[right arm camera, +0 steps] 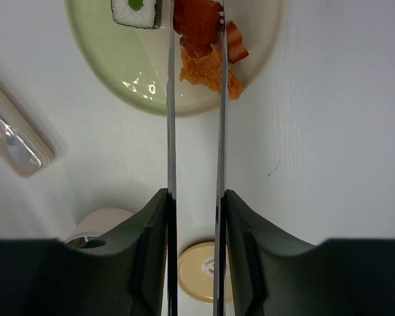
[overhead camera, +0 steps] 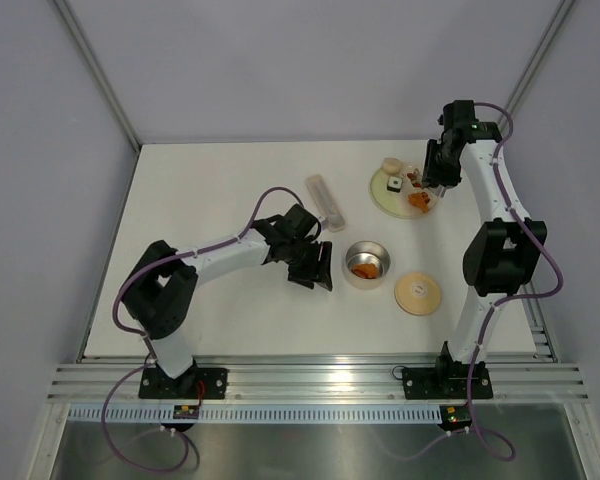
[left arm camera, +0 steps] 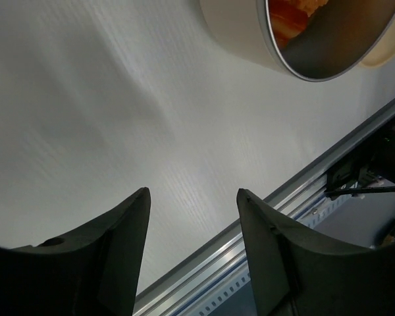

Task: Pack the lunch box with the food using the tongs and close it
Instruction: Pick up the fake food from the plate, then move the packing box to the center of the board.

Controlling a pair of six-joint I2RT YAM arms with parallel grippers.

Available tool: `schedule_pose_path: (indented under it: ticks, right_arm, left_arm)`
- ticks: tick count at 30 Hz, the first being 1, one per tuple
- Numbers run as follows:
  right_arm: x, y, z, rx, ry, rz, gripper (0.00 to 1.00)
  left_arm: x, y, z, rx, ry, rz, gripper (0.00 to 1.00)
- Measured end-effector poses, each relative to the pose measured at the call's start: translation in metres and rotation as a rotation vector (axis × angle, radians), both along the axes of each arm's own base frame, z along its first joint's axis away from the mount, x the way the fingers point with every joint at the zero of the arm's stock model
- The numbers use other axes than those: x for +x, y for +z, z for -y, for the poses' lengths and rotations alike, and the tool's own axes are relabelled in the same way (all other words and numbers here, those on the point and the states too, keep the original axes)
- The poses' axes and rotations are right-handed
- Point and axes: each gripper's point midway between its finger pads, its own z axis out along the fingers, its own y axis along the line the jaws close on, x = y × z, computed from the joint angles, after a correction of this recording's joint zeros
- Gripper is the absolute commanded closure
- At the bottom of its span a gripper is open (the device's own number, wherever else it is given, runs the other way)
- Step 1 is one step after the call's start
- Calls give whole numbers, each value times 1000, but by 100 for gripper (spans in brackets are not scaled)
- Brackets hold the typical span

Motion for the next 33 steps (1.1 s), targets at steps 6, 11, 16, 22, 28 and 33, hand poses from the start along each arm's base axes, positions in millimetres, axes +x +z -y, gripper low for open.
schedule_pose_path:
  ticks: [6, 11, 16, 22, 28, 33]
  right_arm:
    - [-7, 19, 0, 10, -21, 41, 87]
    - [-17, 30, -1, 18, -43, 60, 87]
    - [-30, 35, -2, 30, -61, 63, 87]
    - [-43, 45, -5, 47, -70, 81, 87]
    - [-55, 55, -19, 55, -47, 104, 87]
    - [-76, 53, -40, 60, 0, 91, 87]
  left_arm:
    - [5, -5, 28, -41, -36, -30, 57]
    - [18, -8, 52, -70, -57, -30, 65]
    - [31, -19, 70, -71, -64, -39, 76]
    - [49, -24, 88, -76, -65, -36, 75]
    - [73, -12, 114, -123, -61, 9, 74]
    - [85, 2, 120, -150, -47, 36, 74]
